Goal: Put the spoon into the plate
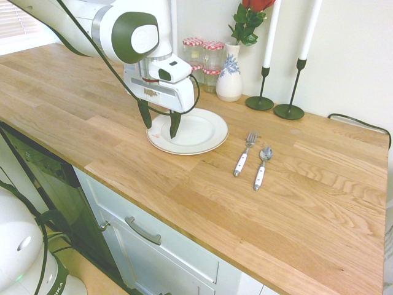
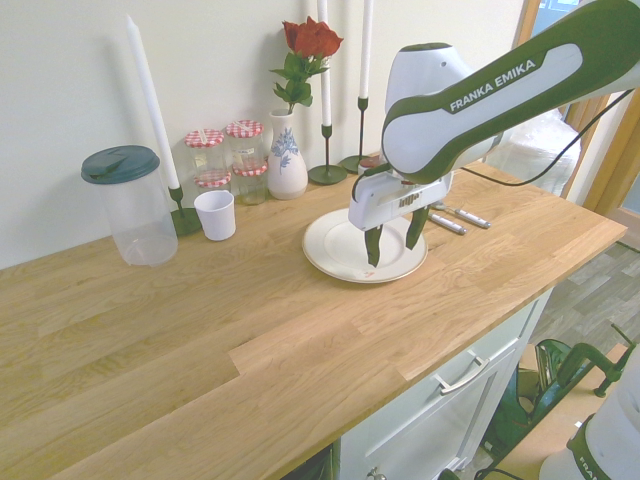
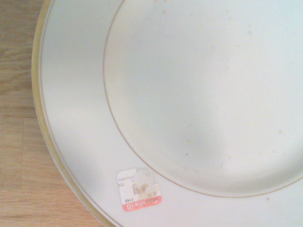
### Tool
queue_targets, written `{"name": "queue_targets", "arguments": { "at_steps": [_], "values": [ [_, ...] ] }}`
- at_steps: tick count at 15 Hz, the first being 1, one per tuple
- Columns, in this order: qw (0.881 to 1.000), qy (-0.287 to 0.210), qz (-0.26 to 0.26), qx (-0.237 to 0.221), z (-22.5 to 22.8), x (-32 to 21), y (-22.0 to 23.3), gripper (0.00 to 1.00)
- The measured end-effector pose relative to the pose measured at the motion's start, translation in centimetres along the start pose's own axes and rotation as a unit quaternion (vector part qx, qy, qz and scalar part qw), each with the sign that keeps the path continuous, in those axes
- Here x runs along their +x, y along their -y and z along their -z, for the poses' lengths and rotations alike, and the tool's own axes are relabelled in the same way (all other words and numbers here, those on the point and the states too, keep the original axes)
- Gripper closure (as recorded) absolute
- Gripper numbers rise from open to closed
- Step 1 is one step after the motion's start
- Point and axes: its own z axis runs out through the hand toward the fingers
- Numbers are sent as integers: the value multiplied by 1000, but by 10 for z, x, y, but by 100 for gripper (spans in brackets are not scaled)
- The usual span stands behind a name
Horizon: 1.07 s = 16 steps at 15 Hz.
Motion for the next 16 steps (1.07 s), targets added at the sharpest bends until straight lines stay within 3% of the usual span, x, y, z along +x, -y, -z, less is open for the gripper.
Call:
{"name": "queue_targets", "arguments": {
  "at_steps": [2, 4, 7, 11, 16],
  "values": [
    [1000, 4, 12, -4, -3, 0, 0, 0],
    [998, 13, 59, -10, 7, 7, -3, 0],
    [993, 23, 118, -9, 52, 48, -30, 0],
    [994, 18, 107, -10, 93, 135, -107, 0],
    [997, 14, 69, -18, 63, 204, -163, 0]
  ]
}}
